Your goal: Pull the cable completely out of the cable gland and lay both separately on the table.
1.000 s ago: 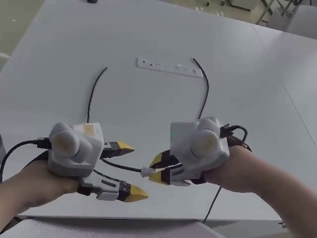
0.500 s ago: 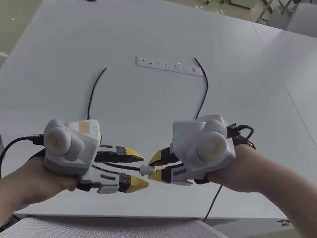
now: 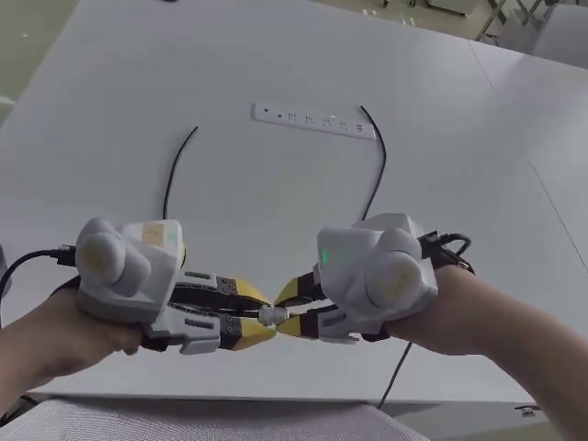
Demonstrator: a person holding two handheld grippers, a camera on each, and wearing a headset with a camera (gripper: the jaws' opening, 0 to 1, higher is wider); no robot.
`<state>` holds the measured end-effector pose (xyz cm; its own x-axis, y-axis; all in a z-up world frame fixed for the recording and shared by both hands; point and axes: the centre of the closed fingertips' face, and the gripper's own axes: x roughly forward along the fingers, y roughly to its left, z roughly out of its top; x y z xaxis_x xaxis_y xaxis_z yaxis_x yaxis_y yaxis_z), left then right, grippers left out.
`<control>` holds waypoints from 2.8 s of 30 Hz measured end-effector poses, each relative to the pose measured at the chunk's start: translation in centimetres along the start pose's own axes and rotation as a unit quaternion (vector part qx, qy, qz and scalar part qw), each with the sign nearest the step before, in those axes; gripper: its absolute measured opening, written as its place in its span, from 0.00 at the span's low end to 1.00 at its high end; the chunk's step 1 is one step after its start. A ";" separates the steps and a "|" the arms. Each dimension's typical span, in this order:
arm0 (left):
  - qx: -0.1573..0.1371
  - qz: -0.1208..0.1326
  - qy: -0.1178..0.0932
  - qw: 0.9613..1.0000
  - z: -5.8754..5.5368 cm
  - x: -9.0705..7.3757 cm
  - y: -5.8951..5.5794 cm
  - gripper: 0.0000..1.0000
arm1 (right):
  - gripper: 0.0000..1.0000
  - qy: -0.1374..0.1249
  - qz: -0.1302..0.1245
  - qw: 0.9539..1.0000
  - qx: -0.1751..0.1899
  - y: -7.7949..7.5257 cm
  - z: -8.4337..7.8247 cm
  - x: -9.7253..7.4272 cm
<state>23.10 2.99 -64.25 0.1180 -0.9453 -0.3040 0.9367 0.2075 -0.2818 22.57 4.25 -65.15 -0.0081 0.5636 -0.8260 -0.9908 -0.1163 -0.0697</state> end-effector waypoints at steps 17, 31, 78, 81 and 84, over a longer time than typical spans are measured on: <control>0.004 0.014 -0.001 1.000 0.1 0.1 0.3 0.18 | 0.06 -0.004 -0.001 1.000 -0.002 -0.2 -0.2 -0.2; 0.030 0.019 0.000 0.999 0.5 0.3 -0.2 0.15 | 0.07 -0.014 0.003 1.000 0.009 0.0 -0.3 -0.3; 0.110 0.071 0.063 0.989 0.8 2.3 1.5 0.15 | 0.10 -0.047 0.219 0.968 0.117 -1.7 -2.1 -1.1; 0.108 0.074 0.063 0.989 1.0 2.4 1.8 0.15 | 0.10 -0.042 0.226 0.967 0.113 -1.6 -2.4 -1.1; 0.104 0.077 0.065 0.989 1.0 2.7 2.1 0.15 | 0.08 -0.041 0.225 0.968 0.108 -1.7 -2.6 -1.0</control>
<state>25.67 0.63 -64.78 0.2340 -0.8637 -0.4463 0.9602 0.2774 -0.0334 24.60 1.75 -65.63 -0.4468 0.5602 -0.6976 -0.8898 -0.1970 0.4117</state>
